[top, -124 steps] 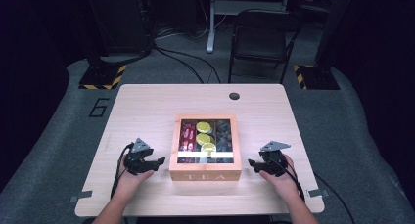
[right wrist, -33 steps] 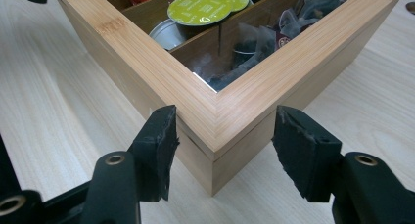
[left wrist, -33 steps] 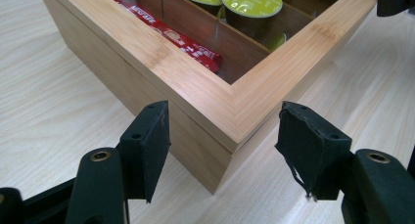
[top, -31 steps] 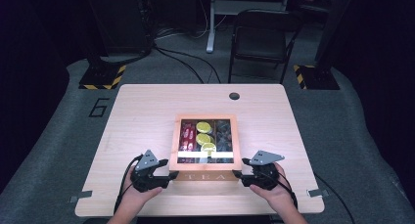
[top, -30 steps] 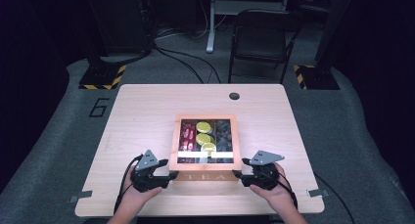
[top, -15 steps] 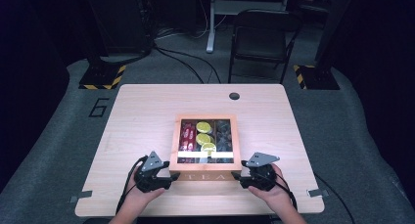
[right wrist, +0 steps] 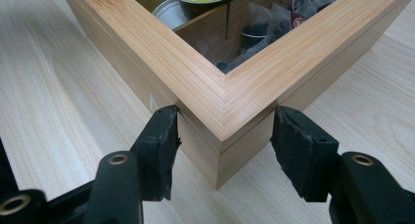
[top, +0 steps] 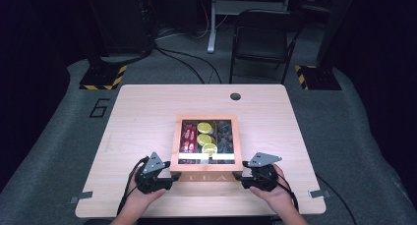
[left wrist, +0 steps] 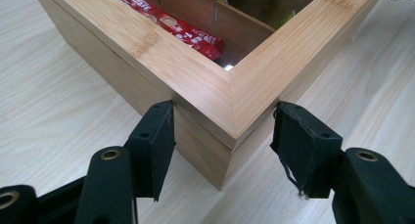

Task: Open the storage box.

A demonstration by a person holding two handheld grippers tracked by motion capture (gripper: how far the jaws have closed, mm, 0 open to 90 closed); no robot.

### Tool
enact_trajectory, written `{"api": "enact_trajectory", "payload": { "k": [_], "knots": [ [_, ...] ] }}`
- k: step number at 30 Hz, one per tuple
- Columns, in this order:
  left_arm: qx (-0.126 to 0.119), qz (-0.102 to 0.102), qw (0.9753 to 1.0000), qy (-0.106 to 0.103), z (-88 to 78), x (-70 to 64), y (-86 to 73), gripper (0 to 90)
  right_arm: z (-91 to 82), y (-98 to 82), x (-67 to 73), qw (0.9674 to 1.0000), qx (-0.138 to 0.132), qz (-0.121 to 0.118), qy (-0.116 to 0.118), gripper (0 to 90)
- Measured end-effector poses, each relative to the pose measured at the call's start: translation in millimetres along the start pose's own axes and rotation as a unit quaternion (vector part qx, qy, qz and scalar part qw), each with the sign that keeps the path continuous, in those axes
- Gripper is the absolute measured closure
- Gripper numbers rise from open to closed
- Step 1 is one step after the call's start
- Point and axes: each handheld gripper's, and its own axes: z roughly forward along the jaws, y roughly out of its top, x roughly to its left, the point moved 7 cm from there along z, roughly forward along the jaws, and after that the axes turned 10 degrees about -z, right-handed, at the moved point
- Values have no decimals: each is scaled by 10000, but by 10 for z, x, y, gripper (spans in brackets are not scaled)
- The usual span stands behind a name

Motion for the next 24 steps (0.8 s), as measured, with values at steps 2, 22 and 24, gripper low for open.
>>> {"api": "enact_trajectory", "payload": {
  "k": [2, 22, 24],
  "knots": [
    [-1, -2, 10000, 4, 0, 0, 2, 410, -1, 1, -3, 10000, 2, -10, -2, 427],
    [-144, -88, 9999, -9, -13, -7, 63, 411, -24, 57, -14, 9998, -153, -7, -122, 446],
    [-193, -165, 9997, 3, -10, -14, 77, 412, -32, 69, -20, 9998, -177, -47, -125, 448]
  ]
}}
